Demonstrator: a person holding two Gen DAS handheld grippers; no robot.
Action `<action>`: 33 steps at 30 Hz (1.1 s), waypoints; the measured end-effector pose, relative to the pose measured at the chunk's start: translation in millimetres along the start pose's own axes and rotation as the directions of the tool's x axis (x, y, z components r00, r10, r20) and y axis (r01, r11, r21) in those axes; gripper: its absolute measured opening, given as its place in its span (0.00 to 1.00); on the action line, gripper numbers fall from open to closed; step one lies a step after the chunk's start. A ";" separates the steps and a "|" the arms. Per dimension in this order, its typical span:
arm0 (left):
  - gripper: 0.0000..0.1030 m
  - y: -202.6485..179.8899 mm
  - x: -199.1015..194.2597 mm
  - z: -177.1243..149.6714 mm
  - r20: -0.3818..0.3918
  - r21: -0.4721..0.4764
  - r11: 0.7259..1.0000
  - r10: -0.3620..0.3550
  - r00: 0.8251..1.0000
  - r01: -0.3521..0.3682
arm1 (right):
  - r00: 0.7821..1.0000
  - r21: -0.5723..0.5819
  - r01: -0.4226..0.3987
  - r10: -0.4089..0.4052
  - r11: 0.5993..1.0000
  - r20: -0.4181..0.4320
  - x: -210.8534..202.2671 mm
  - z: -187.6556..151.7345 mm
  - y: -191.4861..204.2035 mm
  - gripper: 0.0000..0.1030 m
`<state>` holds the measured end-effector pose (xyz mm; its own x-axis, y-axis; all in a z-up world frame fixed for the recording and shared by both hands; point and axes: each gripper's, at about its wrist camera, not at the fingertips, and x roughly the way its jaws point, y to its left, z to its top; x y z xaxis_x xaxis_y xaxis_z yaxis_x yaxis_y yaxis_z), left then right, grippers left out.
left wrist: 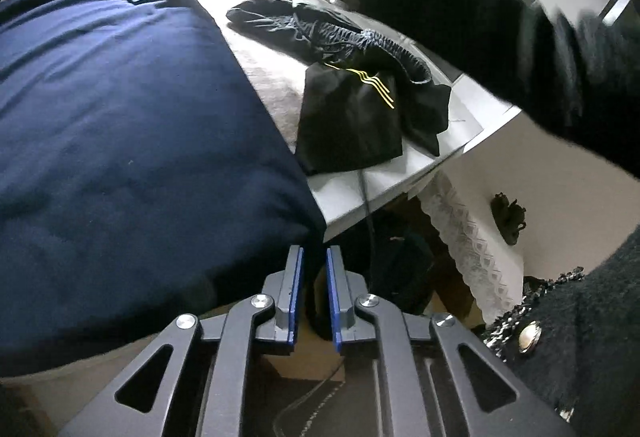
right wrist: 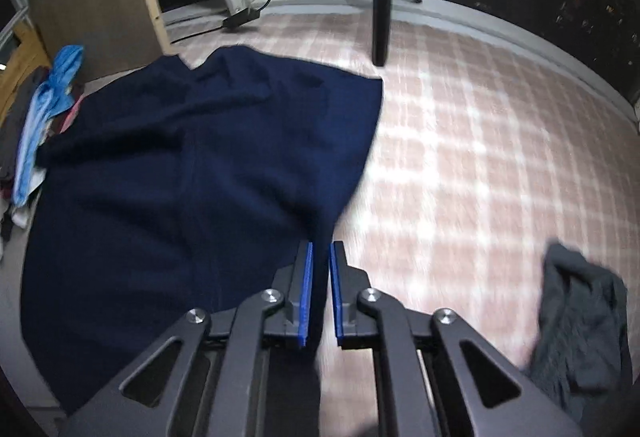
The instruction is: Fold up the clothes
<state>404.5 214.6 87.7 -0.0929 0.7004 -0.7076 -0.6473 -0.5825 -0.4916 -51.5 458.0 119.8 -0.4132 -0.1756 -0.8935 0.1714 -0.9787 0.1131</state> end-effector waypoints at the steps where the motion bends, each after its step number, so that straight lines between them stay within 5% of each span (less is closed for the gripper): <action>1: 0.10 2.1 -3.2 -2.9 0.002 -0.001 1.000 0.014 1.000 -0.014 | 0.999 -0.009 -0.026 0.026 1.000 0.020 -18.3 -19.5 1.6 0.09; 4: 0.10 9.7 -13.5 -10.2 -0.018 0.020 1.000 0.006 1.000 -0.005 | 0.991 -0.029 -0.124 0.126 0.992 0.046 -66.0 -88.3 6.8 0.22; 8: 0.10 11.2 -23.3 -15.8 0.011 0.014 0.998 0.060 0.998 -0.060 | 0.979 -0.014 -0.192 0.190 0.981 -0.068 -91.0 -211.5 21.3 0.25; 11: 0.21 4.1 -21.9 -17.9 0.015 0.043 0.996 0.081 0.997 -0.082 | 0.974 -0.003 -0.188 0.186 0.982 -0.129 -88.3 -263.5 35.0 0.25; 14: 0.21 -5.2 -20.2 -21.5 0.028 0.086 0.990 0.106 0.994 -0.108 | 0.965 -0.009 -0.204 0.199 0.979 -0.168 -82.9 -296.8 50.5 0.25; 26: 0.28 -33.8 -0.5 -28.9 0.038 0.167 0.972 0.161 0.986 -0.165 | 0.978 -0.148 -0.157 0.134 0.976 -0.159 -81.0 -311.1 92.9 0.31; 27: 0.29 -34.2 0.1 -28.8 0.042 0.167 0.971 0.166 0.985 -0.170 | 0.980 -0.167 -0.152 0.127 0.974 -0.154 -80.8 -312.9 96.8 0.29; 28: 0.29 -34.6 0.8 -28.7 0.046 0.168 0.970 0.171 0.984 -0.176 | 0.979 -0.164 -0.160 0.134 0.973 -0.155 -80.0 -313.4 96.7 0.10; 29: 0.29 -35.1 1.9 -28.3 0.045 0.176 0.969 0.170 0.984 -0.175 | 0.975 -0.146 -0.176 0.153 0.974 -0.160 -78.5 -312.0 94.5 0.04; 33: 0.30 -41.8 8.5 -23.3 0.063 0.197 0.961 0.187 0.980 -0.196 | 0.940 0.046 -0.296 0.300 0.954 -0.165 -76.2 -299.4 70.5 0.04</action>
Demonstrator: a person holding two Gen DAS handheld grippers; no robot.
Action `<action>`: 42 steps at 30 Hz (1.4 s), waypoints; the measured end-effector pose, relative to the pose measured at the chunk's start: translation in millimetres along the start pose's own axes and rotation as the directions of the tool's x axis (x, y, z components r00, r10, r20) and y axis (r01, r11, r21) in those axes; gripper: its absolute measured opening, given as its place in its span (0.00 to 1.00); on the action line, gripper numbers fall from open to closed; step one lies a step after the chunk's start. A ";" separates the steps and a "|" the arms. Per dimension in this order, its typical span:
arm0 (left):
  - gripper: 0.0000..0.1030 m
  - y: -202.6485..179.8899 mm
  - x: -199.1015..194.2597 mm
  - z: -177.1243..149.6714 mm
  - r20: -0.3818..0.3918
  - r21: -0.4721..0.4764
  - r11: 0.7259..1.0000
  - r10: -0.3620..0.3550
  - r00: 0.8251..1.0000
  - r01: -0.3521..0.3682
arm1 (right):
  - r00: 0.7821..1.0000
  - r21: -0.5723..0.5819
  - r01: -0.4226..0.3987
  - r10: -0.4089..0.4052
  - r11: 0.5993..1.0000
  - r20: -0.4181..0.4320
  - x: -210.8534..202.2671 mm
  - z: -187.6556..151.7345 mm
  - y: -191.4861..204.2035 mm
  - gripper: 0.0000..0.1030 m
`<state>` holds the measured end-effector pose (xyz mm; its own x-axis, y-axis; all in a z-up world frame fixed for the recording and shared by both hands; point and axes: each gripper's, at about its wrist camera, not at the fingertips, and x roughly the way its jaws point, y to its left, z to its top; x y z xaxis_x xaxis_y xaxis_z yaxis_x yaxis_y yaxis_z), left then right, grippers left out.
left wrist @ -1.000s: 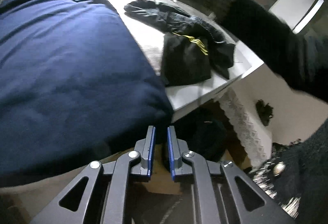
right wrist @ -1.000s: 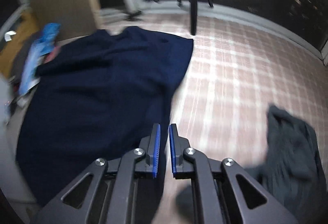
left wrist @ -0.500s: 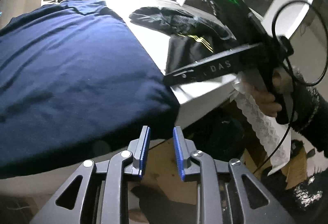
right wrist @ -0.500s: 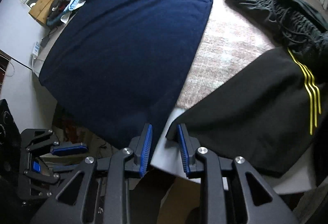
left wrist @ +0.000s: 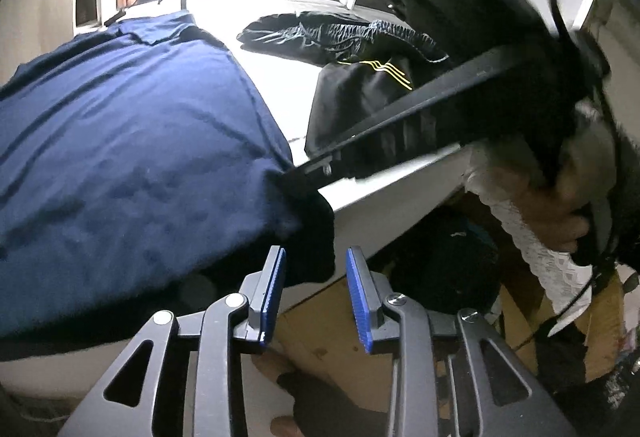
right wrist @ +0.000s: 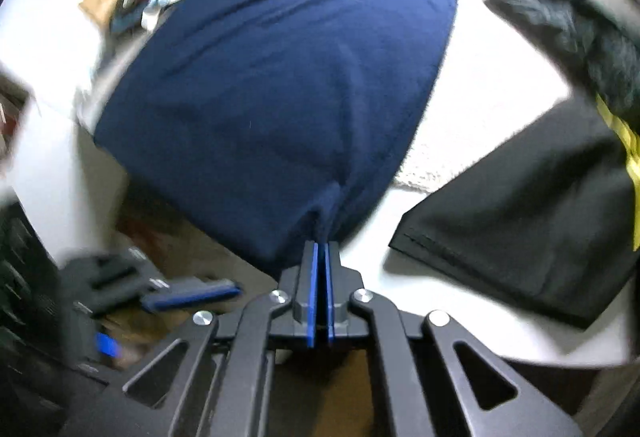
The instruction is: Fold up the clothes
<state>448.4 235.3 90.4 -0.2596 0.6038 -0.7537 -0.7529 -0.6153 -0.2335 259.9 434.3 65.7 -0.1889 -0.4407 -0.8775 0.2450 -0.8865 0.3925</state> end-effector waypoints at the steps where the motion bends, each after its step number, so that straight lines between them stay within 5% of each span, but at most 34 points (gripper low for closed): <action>1: 0.31 -2.3 1.5 2.4 0.008 0.003 1.000 0.008 1.000 -0.008 | 0.999 0.039 -0.040 0.039 0.998 0.005 -3.4 3.1 -5.1 0.03; 9: 0.37 -7.4 19.0 22.4 0.059 -0.018 0.998 0.067 0.996 -0.066 | 0.980 0.170 -0.201 0.198 0.965 0.033 -18.9 22.7 -12.5 0.04; 10: 0.34 -2.7 18.9 23.5 0.062 -0.034 0.998 0.061 0.996 -0.059 | 0.976 0.184 -0.220 0.217 0.958 0.032 -18.7 23.3 -12.3 0.04; 13: 0.05 12.1 16.6 25.3 0.061 -0.071 0.997 0.026 0.998 -0.022 | 0.966 0.204 -0.257 0.257 0.945 0.028 -19.7 19.2 -5.5 0.04; 16: 0.05 28.8 6.0 26.2 0.059 -0.116 0.992 -0.044 0.997 0.050 | 0.953 0.187 -0.297 0.302 0.936 0.003 -26.4 15.9 -6.6 0.04; 18: 0.05 36.4 -9.3 29.5 0.072 -0.135 0.988 -0.065 0.995 0.075 | 0.968 0.155 -0.250 0.252 0.956 0.007 -31.7 36.4 -10.6 0.06; 22: 0.05 50.8 -29.8 40.3 0.071 -0.146 0.983 -0.106 0.992 0.115 | 0.993 0.080 -0.067 0.059 0.995 0.101 -41.4 107.4 -31.1 0.39; 26: 0.05 64.1 -28.2 47.2 0.043 -0.159 0.981 -0.107 0.993 0.113 | 0.973 0.124 0.096 -0.119 0.988 0.196 -21.8 214.5 -85.5 0.40; 31: 0.05 76.4 -20.8 51.6 0.018 -0.187 0.971 -0.150 0.989 0.150 | 0.975 0.215 0.152 -0.181 0.965 0.126 35.0 315.0 -125.3 0.40; 35: 0.05 86.2 -21.0 54.7 0.025 -0.213 0.959 -0.188 0.982 0.189 | 0.972 0.238 0.186 -0.214 0.953 0.099 55.1 346.9 -140.2 0.37; 37: 0.05 93.7 -26.8 53.4 0.043 -0.236 0.947 -0.211 0.976 0.216 | 0.986 0.244 0.111 -0.139 0.963 0.098 56.8 353.2 -141.9 0.04; 42: 0.05 125.9 -51.8 36.2 0.117 -0.359 0.887 -0.265 0.957 0.290 | 0.979 0.223 0.077 -0.115 0.972 0.166 31.1 363.0 -114.5 0.04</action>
<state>345.2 144.9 122.3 -0.1196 0.8003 -0.5875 -0.5261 -0.5529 -0.6461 -119.2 471.0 93.5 -0.3708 -0.3526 -0.8592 0.0115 -0.9268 0.3753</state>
